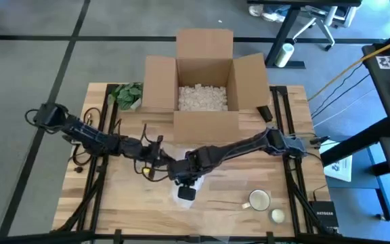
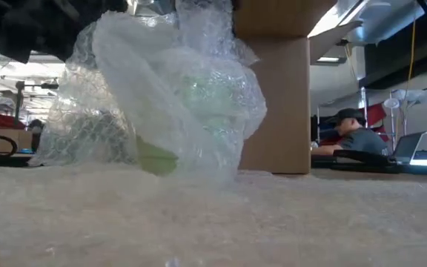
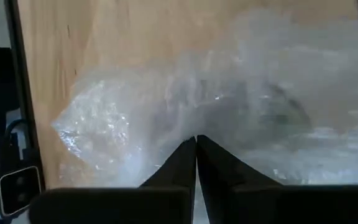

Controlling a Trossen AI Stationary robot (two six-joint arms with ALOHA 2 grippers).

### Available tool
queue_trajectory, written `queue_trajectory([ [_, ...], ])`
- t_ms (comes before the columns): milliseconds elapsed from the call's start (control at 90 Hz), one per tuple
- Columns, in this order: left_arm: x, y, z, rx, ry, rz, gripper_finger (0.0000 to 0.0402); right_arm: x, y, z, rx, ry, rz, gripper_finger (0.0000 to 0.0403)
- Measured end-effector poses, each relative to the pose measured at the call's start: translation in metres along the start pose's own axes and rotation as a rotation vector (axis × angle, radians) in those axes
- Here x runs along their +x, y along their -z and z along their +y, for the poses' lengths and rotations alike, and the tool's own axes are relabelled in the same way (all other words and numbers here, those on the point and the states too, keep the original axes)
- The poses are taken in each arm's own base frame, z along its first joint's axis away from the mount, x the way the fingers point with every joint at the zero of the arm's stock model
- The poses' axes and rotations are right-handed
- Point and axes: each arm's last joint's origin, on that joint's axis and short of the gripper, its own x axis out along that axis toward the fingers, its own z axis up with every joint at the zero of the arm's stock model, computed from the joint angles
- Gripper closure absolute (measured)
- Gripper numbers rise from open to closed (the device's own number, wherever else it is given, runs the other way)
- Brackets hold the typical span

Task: Wrap mug
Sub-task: Wrap the green mug with bubble wrap

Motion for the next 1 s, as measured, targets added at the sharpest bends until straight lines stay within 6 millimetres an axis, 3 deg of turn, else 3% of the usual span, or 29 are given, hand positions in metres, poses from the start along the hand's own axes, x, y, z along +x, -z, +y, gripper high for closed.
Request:
queue_trajectory([
  [256, 0.002, -0.003, -0.016, -0.019, 0.117, 0.012, 0.0402, 0.023, 0.007, -0.014, 0.031, -0.010, 0.036, 0.0403],
  [556, 0.015, 0.017, -0.017, -0.097, 0.106, 0.128, 0.0402, 0.012, -0.003, -0.013, 0.027, -0.045, -0.006, 0.0403],
  [711, 0.021, 0.015, -0.019, -0.085, 0.109, 0.129, 0.0402, 0.013, 0.000, -0.013, 0.030, -0.070, 0.036, 0.0403],
  [1000, 0.011, 0.007, -0.018, -0.081, 0.096, 0.147, 0.0402, 0.013, 0.001, -0.012, 0.026, -0.081, 0.049, 0.0403],
])
